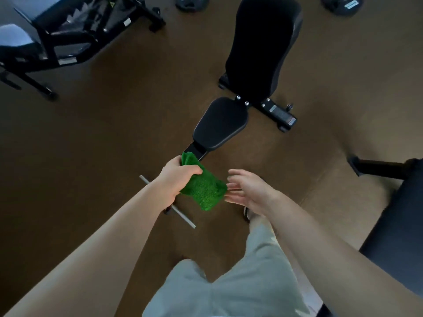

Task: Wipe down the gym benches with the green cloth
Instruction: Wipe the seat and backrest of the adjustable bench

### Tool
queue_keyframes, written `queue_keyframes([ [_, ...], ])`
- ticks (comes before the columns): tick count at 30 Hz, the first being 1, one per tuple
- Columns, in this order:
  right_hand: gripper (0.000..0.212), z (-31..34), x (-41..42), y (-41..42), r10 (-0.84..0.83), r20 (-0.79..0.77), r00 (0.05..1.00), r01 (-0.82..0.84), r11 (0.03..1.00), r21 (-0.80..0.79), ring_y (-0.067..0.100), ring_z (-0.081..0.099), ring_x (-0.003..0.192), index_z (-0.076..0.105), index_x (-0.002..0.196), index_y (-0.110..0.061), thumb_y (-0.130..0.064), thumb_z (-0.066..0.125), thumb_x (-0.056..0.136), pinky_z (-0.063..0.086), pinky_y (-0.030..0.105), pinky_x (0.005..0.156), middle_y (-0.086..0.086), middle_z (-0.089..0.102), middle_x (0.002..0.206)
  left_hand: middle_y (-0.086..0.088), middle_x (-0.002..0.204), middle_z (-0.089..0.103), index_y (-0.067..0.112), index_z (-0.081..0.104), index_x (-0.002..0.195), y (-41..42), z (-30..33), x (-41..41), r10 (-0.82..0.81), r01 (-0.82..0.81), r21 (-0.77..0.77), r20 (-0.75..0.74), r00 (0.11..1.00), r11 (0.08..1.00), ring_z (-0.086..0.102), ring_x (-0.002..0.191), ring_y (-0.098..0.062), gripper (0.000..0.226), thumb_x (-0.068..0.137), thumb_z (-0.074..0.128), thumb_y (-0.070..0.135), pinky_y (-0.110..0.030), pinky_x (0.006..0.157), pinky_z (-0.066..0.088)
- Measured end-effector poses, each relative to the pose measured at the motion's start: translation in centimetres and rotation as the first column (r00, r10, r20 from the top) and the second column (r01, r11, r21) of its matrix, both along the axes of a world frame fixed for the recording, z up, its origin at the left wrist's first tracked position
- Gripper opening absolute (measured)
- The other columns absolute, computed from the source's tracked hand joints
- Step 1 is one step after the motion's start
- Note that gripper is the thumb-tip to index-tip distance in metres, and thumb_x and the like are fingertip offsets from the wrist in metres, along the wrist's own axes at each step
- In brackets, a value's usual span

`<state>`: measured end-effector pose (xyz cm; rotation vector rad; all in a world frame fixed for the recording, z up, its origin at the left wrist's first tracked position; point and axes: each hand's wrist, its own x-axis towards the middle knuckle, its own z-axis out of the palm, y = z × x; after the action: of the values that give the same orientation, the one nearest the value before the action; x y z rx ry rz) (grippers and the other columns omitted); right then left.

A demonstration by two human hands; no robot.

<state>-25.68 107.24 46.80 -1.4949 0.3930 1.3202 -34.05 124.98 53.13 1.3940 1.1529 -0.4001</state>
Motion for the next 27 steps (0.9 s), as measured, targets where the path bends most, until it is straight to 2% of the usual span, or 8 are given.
queue_keyframes([
  [7, 0.037, -11.5, 16.8, 2.2, 0.131, 0.065, 0.989, -0.124, 0.987, -0.107, 0.025, 0.065, 0.115, 0.051, 0.146, -0.023, -0.025, 0.051, 0.109, 0.057, 0.042, 0.102, 0.009, 0.060, 0.129, 0.001, 0.097, 0.062, 0.021, 0.053, 0.099, 2.7, -10.7, 15.2, -0.176, 0.186, 0.472, -0.065, 0.982, 0.862, 0.061, 0.087, -0.014, 0.015, 0.094, 0.067, 0.018, -0.028, 0.064, 0.046],
  [12, 0.039, -22.6, 24.8, 6.0, 0.061, 0.203, 0.977, -0.019, 0.979, -0.202, 0.022, 0.061, 0.118, 0.049, 0.147, -0.024, -0.033, 0.051, 0.108, 0.054, 0.043, 0.105, 0.005, 0.058, 0.135, -0.003, 0.101, 0.058, 0.015, 0.050, 0.100, 7.0, -21.5, 23.4, -0.167, 0.149, 0.720, -0.047, 0.985, 0.677, 0.058, 0.093, -0.024, 0.019, 0.093, 0.067, 0.022, -0.040, 0.075, 0.050],
  [14, 0.050, -27.6, 26.8, 7.8, 0.004, 0.235, 0.972, 0.056, 0.967, -0.249, 0.025, 0.057, 0.127, 0.041, 0.153, -0.024, -0.038, 0.053, 0.107, 0.052, 0.047, 0.107, 0.005, 0.052, 0.147, -0.003, 0.106, 0.054, 0.013, 0.049, 0.104, 8.3, -25.8, 25.9, -0.153, 0.078, 0.826, 0.011, 0.988, 0.559, 0.052, 0.091, -0.022, 0.022, 0.095, 0.066, 0.023, -0.037, 0.075, 0.043],
  [17, 0.069, -34.6, 28.4, 10.2, -0.088, 0.219, 0.972, 0.146, 0.953, -0.264, 0.033, 0.047, 0.139, 0.023, 0.163, -0.025, -0.052, 0.049, 0.104, 0.045, 0.054, 0.113, 0.006, 0.038, 0.161, -0.004, 0.107, 0.050, 0.012, 0.047, 0.103, 8.3, -31.9, 27.3, -0.254, 0.021, 0.963, 0.050, 0.966, 0.267, 0.049, 0.082, -0.022, 0.025, 0.093, 0.068, 0.022, -0.038, 0.070, 0.043],
  [20, 0.075, -40.7, 29.4, 12.3, -0.154, 0.255, 0.955, 0.218, 0.944, -0.247, 0.039, 0.036, 0.148, 0.009, 0.165, -0.028, -0.062, 0.038, 0.104, 0.033, 0.055, 0.118, 0.009, 0.027, 0.168, -0.010, 0.114, 0.058, 0.012, 0.056, 0.110, 7.3, -39.8, 27.1, -0.521, 0.341, 0.940, -0.286, 0.804, 0.011, 0.059, 0.097, -0.030, 0.033, 0.090, 0.069, 0.034, -0.043, 0.082, 0.046],
  [22, 0.074, -43.7, 29.8, 13.2, -0.171, 0.342, 0.924, 0.252, 0.946, -0.207, 0.040, 0.037, 0.146, 0.007, 0.166, -0.027, -0.062, 0.031, 0.105, 0.031, 0.053, 0.116, 0.012, 0.026, 0.168, -0.005, 0.118, 0.059, 0.018, 0.058, 0.111, 6.5, -44.4, 26.7, -0.632, 0.558, 0.829, -0.451, 0.630, -0.036, 0.060, 0.105, -0.029, 0.039, 0.093, 0.061, 0.052, -0.042, 0.087, 0.046],
  [23, 0.073, -45.0, 29.8, 13.4, -0.192, 0.397, 0.898, 0.277, 0.946, -0.169, 0.039, 0.039, 0.145, 0.009, 0.166, -0.025, -0.061, 0.030, 0.105, 0.032, 0.051, 0.113, 0.014, 0.028, 0.166, -0.003, 0.115, 0.059, 0.020, 0.058, 0.108, 6.3, -45.9, 26.7, -0.648, 0.556, 0.831, -0.441, 0.621, -0.033, 0.060, 0.102, -0.026, 0.040, 0.094, 0.056, 0.058, -0.041, 0.085, 0.047],
  [27, 0.061, -48.2, 30.7, 13.5, -0.324, 0.538, 0.778, 0.389, 0.921, -0.008, 0.027, 0.051, 0.128, 0.033, 0.155, -0.017, -0.054, 0.035, 0.107, 0.038, 0.039, 0.100, 0.005, 0.052, 0.139, 0.003, 0.093, 0.059, 0.018, 0.054, 0.104, 7.8, -47.5, 28.1, -0.608, 0.237, 0.967, -0.135, 0.782, 0.090, 0.060, 0.082, -0.023, 0.036, 0.104, 0.038, 0.051, -0.041, 0.074, 0.048],
])
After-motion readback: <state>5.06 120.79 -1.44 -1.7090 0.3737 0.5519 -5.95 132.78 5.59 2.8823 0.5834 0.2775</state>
